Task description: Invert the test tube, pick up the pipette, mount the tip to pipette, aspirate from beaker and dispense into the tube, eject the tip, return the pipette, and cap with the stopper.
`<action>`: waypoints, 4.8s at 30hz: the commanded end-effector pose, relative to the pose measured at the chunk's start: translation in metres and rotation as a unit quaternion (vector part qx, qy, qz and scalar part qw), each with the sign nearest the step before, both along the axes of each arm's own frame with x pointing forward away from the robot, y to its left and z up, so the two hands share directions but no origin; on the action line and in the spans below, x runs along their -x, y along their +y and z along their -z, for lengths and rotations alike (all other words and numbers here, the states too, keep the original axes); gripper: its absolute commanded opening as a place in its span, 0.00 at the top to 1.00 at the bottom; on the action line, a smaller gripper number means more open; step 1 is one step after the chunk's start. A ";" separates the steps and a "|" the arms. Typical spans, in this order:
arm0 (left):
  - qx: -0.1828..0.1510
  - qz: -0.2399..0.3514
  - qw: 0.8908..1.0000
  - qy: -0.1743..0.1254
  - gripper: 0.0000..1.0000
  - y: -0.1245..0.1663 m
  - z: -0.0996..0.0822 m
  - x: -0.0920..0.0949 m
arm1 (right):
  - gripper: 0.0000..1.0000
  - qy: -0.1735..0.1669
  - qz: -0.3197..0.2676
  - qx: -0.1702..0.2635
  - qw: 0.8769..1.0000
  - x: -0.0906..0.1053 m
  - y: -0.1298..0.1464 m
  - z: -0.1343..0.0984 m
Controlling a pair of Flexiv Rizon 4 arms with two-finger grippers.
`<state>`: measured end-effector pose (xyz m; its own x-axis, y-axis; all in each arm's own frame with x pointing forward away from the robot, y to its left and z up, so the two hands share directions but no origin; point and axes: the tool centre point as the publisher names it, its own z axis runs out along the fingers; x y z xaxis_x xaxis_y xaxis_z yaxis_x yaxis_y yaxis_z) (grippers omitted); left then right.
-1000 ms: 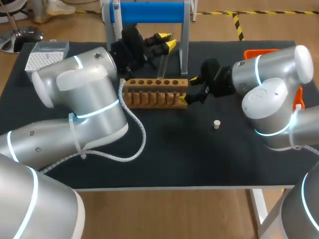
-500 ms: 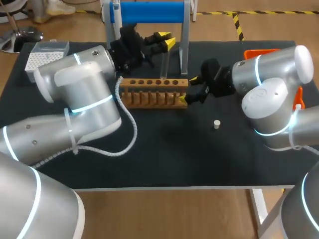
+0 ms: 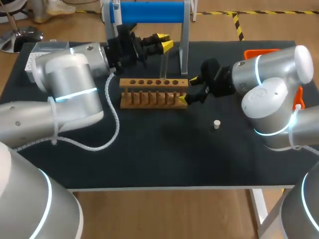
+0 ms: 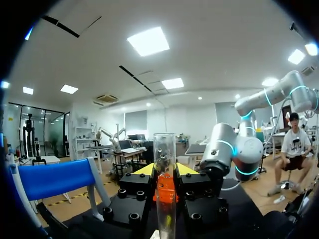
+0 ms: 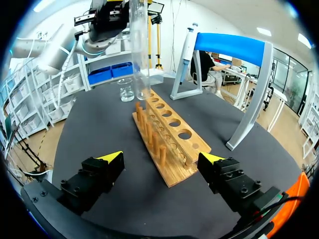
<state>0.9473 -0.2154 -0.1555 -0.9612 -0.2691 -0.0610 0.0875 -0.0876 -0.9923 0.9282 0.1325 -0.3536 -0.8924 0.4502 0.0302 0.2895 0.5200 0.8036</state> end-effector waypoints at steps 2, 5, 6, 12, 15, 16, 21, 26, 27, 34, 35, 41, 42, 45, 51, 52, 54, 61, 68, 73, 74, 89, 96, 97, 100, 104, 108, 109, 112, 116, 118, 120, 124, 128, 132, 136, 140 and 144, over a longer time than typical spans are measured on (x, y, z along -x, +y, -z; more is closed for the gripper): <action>-0.002 0.008 1.000 -0.019 1.00 0.000 0.000 -0.006 | 0.00 0.000 -0.001 0.000 1.000 0.000 -0.001 0.000; 0.000 -0.002 1.000 -0.024 1.00 0.000 0.003 -0.006 | 0.00 0.000 -0.001 0.000 1.000 0.000 -0.001 0.000; -0.001 -0.002 1.000 -0.024 1.00 -0.001 0.005 -0.006 | 0.00 0.000 -0.001 0.000 1.000 0.000 -0.001 0.000; -0.002 -0.003 1.000 -0.026 1.00 -0.005 0.012 -0.007 | 0.00 0.000 -0.001 0.000 1.000 0.000 -0.001 0.000; 0.001 -0.002 1.000 -0.026 1.00 -0.007 0.016 -0.009 | 0.00 0.000 -0.001 0.000 1.000 0.000 -0.001 0.000; 0.002 -0.001 1.000 -0.025 1.00 -0.007 0.017 -0.010 | 0.00 0.000 -0.001 0.000 1.000 0.000 -0.001 0.000; 0.004 0.004 1.000 -0.022 1.00 -0.009 0.022 -0.013 | 0.00 0.000 -0.001 0.000 1.000 0.000 -0.001 0.000; 0.003 0.005 1.000 -0.019 1.00 -0.006 0.029 -0.015 | 0.00 0.000 -0.001 0.000 1.000 0.000 -0.001 0.000; 0.004 0.005 1.000 -0.019 1.00 -0.005 0.031 -0.016 | 0.00 0.000 -0.001 0.000 1.000 0.000 -0.001 0.000; 0.004 0.003 1.000 -0.019 1.00 0.000 0.038 -0.022 | 0.00 0.000 -0.001 0.000 1.000 0.000 -0.001 0.000; 0.004 0.002 1.000 -0.018 1.00 0.000 0.040 -0.023 | 0.00 0.000 -0.001 0.000 1.000 0.000 -0.001 0.000; 0.004 0.003 1.000 -0.014 1.00 0.002 0.046 -0.027 | 0.00 0.000 -0.001 0.000 1.000 0.000 -0.001 0.000; 0.004 0.003 1.000 -0.013 1.00 0.003 0.047 -0.028 | 0.00 0.000 -0.001 0.000 1.000 0.000 -0.001 0.000; 0.005 0.002 1.000 -0.011 1.00 0.003 0.049 -0.029 | 0.00 0.000 -0.001 0.000 1.000 0.000 -0.001 0.000; 0.003 0.000 1.000 -0.007 1.00 0.006 0.053 -0.032 | 0.00 0.000 -0.001 0.000 1.000 0.000 -0.001 0.000; 0.002 0.000 1.000 -0.006 1.00 0.006 0.053 -0.032 | 0.00 0.000 -0.001 0.000 1.000 0.000 -0.001 0.000; -0.001 -0.002 1.000 -0.006 1.00 0.007 0.054 -0.032 | 0.00 0.000 -0.001 0.000 1.000 0.000 -0.001 0.000; -0.014 -0.003 1.000 -0.010 1.00 0.009 0.055 -0.033 | 0.00 0.000 -0.001 0.000 1.000 0.000 -0.001 0.000; 0.000 -0.004 1.000 -0.011 1.00 0.010 0.046 -0.033 | 0.00 0.000 -0.001 0.000 1.000 0.000 -0.001 0.000; -0.003 -0.004 1.000 -0.012 1.00 0.010 0.040 -0.035 | 0.00 0.000 -0.001 0.000 1.000 0.000 -0.001 0.000; -0.003 -0.005 1.000 -0.012 1.00 0.010 0.040 -0.035 | 0.00 0.000 -0.001 0.000 1.000 0.000 -0.001 0.000; -0.002 -0.004 1.000 -0.001 1.00 0.008 0.049 -0.039 | 0.00 0.000 -0.001 0.000 1.000 0.000 -0.001 0.000; 0.000 -0.004 1.000 0.008 1.00 0.009 0.055 -0.039 | 0.00 0.000 -0.001 0.000 1.000 0.000 -0.001 0.000; 0.000 -0.005 1.000 0.009 1.00 0.010 0.055 -0.039 | 0.00 0.000 -0.001 0.000 1.000 0.000 -0.001 0.000; 0.000 -0.005 1.000 0.012 1.00 0.010 0.057 -0.038 | 0.00 0.000 -0.001 0.000 1.000 0.000 -0.001 0.000; 0.000 -0.006 1.000 0.013 1.00 0.011 0.059 -0.038 | 0.00 0.000 -0.001 0.000 1.000 0.000 -0.001 0.000; -0.006 -0.008 1.000 0.008 1.00 0.012 0.059 -0.039 | 0.00 0.000 -0.001 0.000 1.000 0.000 -0.001 0.000; -0.011 -0.009 1.000 0.006 1.00 0.013 0.059 -0.039 | 0.00 0.000 -0.001 0.000 1.000 0.000 -0.001 0.000; -0.015 -0.011 1.000 0.001 1.00 0.018 0.059 -0.041 | 0.00 0.000 -0.001 0.000 1.000 0.000 -0.001 0.000; -0.007 -0.014 1.000 -0.010 1.00 0.020 0.056 -0.043 | 0.00 0.000 -0.001 0.000 1.000 0.000 -0.001 0.000; -0.004 -0.015 1.000 -0.009 1.00 0.020 0.056 -0.044 | 0.00 0.000 -0.001 0.000 1.000 0.000 -0.001 0.000; -0.001 -0.015 1.000 -0.008 1.00 0.020 0.056 -0.044 | 0.00 0.000 -0.001 0.000 1.000 0.000 -0.001 0.000; 0.000 -0.018 1.000 0.002 1.00 0.020 0.060 -0.043 | 0.00 0.000 -0.001 0.000 1.000 0.000 -0.001 0.000; -0.001 -0.019 1.000 0.005 1.00 0.021 0.063 -0.043 | 0.00 0.000 -0.001 0.000 1.000 0.000 -0.001 0.000; -0.009 -0.020 1.000 0.005 1.00 0.023 0.064 -0.043 | 0.00 0.000 -0.001 0.000 1.000 0.000 -0.001 0.000; -0.038 -0.016 0.999 0.002 1.00 0.026 0.065 -0.044 | 0.00 0.000 -0.001 0.000 1.000 0.000 -0.001 0.000; -0.077 -0.010 0.997 -0.002 1.00 0.029 0.066 -0.044 | 0.00 0.000 -0.001 0.000 1.000 0.000 -0.001 0.000; -0.099 -0.007 0.995 -0.001 1.00 0.030 0.069 -0.044 | 0.00 0.000 -0.001 0.000 1.000 0.000 -0.001 0.000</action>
<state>0.9905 -0.1872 -0.2287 -0.9539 -0.2755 -0.1192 0.1002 0.0820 -0.9916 0.9281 0.1327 -0.3531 -0.8922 0.4507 0.0300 0.2907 0.5220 0.8019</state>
